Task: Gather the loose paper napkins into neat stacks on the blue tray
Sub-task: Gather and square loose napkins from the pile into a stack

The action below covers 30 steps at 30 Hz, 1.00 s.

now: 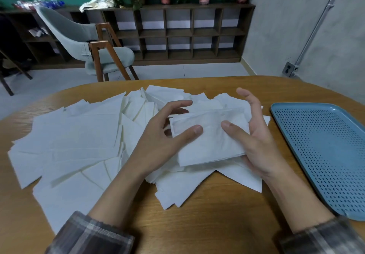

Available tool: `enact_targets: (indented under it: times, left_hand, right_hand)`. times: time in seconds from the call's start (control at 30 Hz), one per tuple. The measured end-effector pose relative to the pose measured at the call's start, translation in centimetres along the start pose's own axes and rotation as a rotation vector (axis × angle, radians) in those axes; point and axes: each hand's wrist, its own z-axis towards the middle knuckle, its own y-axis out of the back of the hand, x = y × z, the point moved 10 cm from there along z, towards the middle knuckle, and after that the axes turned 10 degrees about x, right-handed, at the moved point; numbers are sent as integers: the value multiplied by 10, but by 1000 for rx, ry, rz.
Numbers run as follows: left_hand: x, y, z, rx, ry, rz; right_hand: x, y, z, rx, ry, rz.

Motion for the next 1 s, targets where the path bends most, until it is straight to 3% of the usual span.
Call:
enact_targets:
  times: [0.13,0.27,0.4,0.47,0.57,0.63,1.0]
  left_hand:
    - [1,-5,0,27,-5,-58]
    - [5,2,0,-87,-39,83]
    - [-14,-8,-5,-142,-242,361]
    - [-19,-27,-8,-13,-317,484]
    - [-4,-70,-10,366,-267,707]
    - [0,-81,-13,432,-262,802]
    - [-11,-45,-12,320,-143,383]
  right_hand:
    - [-5,2,0,18,-13,-87]
    - [-6,-1,2,105,-18,-259]
    - [-9,12,4,13,-36,-425]
    - [-9,25,4,-73,-28,-442]
    - [-10,35,4,-135,-16,-433]
    - [-12,35,4,-130,-24,-439]
    - [-14,31,4,-112,-27,-434]
